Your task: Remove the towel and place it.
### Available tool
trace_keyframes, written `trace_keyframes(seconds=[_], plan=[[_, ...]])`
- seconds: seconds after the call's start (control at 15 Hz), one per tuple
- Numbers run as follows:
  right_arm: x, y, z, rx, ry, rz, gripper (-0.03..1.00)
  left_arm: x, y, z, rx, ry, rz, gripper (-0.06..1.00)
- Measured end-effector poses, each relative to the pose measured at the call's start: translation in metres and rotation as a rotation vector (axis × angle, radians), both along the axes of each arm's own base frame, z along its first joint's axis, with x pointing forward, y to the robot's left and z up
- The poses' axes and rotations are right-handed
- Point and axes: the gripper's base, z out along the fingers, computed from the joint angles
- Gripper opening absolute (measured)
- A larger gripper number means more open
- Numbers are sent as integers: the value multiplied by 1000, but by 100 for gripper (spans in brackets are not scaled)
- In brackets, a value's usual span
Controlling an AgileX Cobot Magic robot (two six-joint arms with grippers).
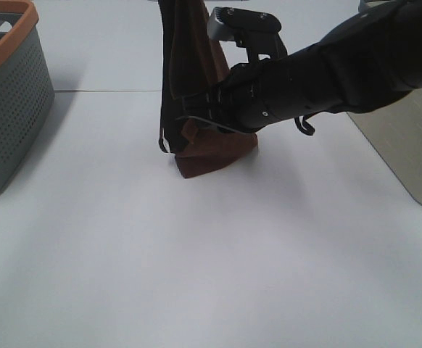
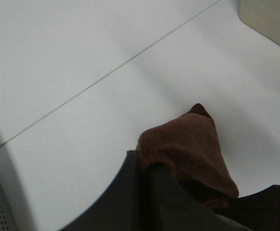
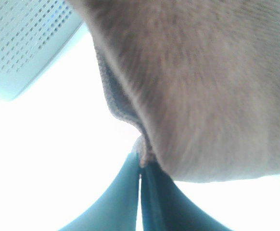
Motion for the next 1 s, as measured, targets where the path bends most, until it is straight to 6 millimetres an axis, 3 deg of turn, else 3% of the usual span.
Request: trace_keyframes(seconds=[0.2,0.4,0.73,1.0], plan=[[-23,-5,18,-12,-27,126,0,-9,9,11,35,9,-1,0],[-56,-8,61,-9,-91,366,0,-7,29,19,44,13,59,0],[-89,-12,64,-137,12,679,0,-7,34,16,72,46,80,0],[-101,-26,81,-255,-59,735,0,-11,35,13,101,101,66,0]])
